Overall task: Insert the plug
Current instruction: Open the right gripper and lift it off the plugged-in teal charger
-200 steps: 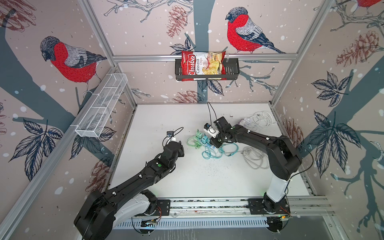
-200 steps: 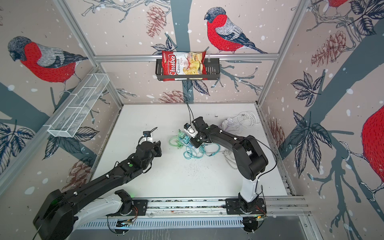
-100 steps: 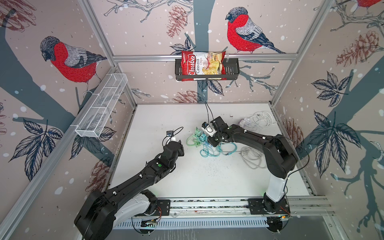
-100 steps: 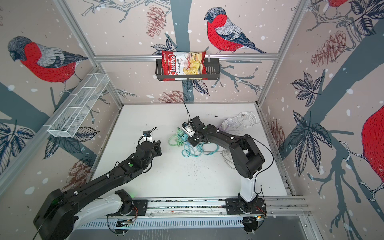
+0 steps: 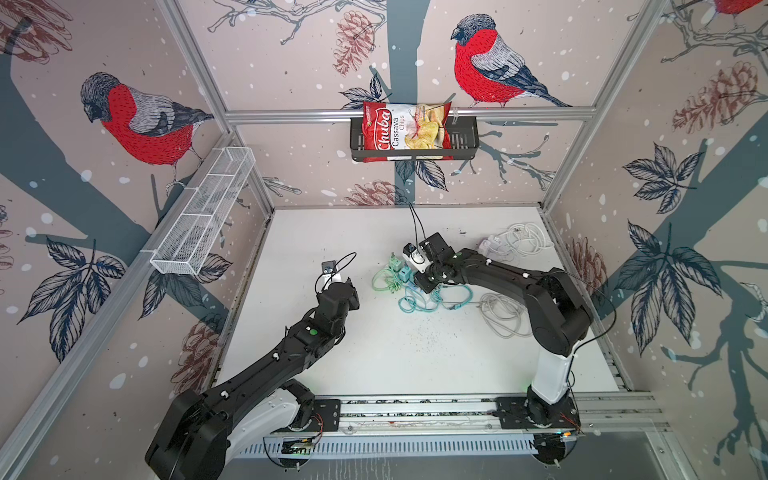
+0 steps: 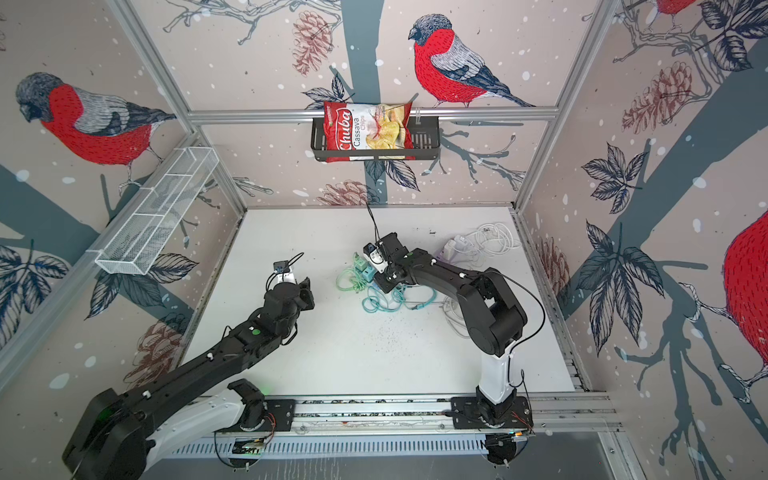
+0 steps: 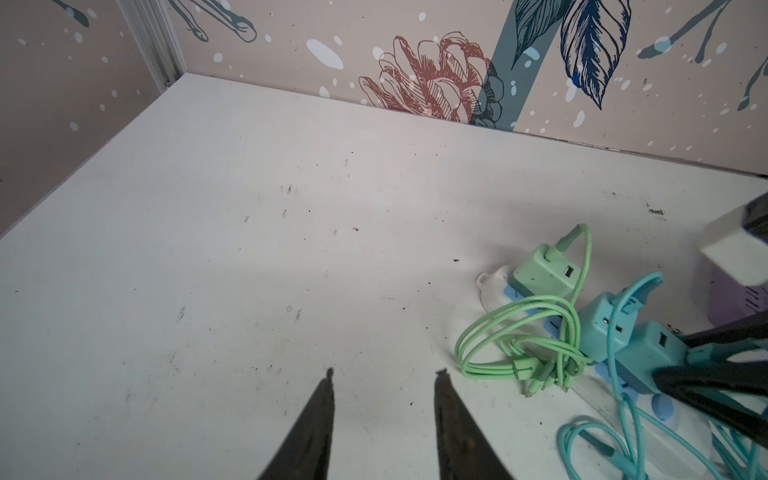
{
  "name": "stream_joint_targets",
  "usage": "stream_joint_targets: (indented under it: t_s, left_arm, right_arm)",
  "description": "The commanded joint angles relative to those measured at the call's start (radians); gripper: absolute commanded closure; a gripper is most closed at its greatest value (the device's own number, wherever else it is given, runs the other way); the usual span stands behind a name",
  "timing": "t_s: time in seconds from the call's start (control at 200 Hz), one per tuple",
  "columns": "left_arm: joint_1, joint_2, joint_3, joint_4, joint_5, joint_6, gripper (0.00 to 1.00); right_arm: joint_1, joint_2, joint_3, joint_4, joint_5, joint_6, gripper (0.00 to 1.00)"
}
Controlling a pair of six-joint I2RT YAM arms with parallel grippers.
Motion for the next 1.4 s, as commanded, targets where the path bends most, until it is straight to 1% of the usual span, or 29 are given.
stream_joint_targets:
  t_s: [0.0,0.375,0.45,0.525,0.595,0.75,0.795,0.805,0.86,0.92,1.046,1.116,1.156,1.186,1.396]
  left_arm:
    - [0.004,-0.015,-0.007,0.016,-0.015,0.024,0.60]
    - [0.019,-0.078,-0.027,-0.017,-0.037,0.032,0.59]
    - [0.021,-0.095,-0.029,-0.026,-0.049,0.036,0.56]
    - [0.027,-0.107,-0.031,-0.027,-0.059,0.045,0.55]
    - [0.037,-0.115,-0.028,-0.031,-0.056,0.055,0.54]
    - [0.072,-0.140,-0.019,-0.034,-0.049,0.079,0.53]
    - [0.081,-0.146,-0.018,-0.033,-0.044,0.087,0.51]
    - [0.085,-0.148,-0.017,-0.033,-0.043,0.088,0.50]
    - [0.096,-0.156,-0.010,-0.032,-0.043,0.098,0.48]
    - [0.106,-0.164,-0.001,-0.032,-0.050,0.115,0.46]
    - [0.137,-0.176,0.022,-0.013,-0.065,0.154,0.37]
    - [0.154,-0.182,0.038,-0.004,-0.069,0.184,0.32]
    - [0.164,-0.187,0.046,0.005,-0.072,0.203,0.26]
    - [0.171,-0.193,0.049,0.015,-0.073,0.222,0.22]
    - [0.191,-0.262,0.035,0.093,-0.126,0.278,0.04]
  right_arm:
    - [0.003,0.000,0.006,-0.060,-0.009,0.023,0.61]
    - [0.005,-0.018,0.021,-0.056,-0.004,0.031,0.51]
    - [0.005,-0.030,0.013,-0.048,-0.007,0.035,0.50]
    - [0.007,-0.045,0.005,-0.041,-0.006,0.040,0.44]
    - [0.007,-0.063,-0.005,-0.037,-0.007,0.046,0.43]
    - [0.012,-0.113,-0.033,-0.019,-0.005,0.057,0.37]
    - [0.013,-0.127,-0.038,-0.011,-0.003,0.060,0.32]
    - [0.013,-0.134,-0.039,-0.009,-0.002,0.059,0.28]
    - [0.014,-0.153,-0.040,-0.003,0.008,0.062,0.22]
    - [0.015,-0.174,-0.036,0.004,0.023,0.063,0.18]
    - [0.015,-0.218,-0.013,0.012,0.046,0.061,0.13]
    - [0.015,-0.247,0.003,0.018,0.072,0.064,0.08]
    - [0.015,-0.270,0.007,0.025,0.084,0.063,0.06]
    - [0.015,-0.291,0.006,0.036,0.096,0.064,0.00]
    - [-0.019,-0.460,-0.047,0.143,0.132,0.123,0.00]
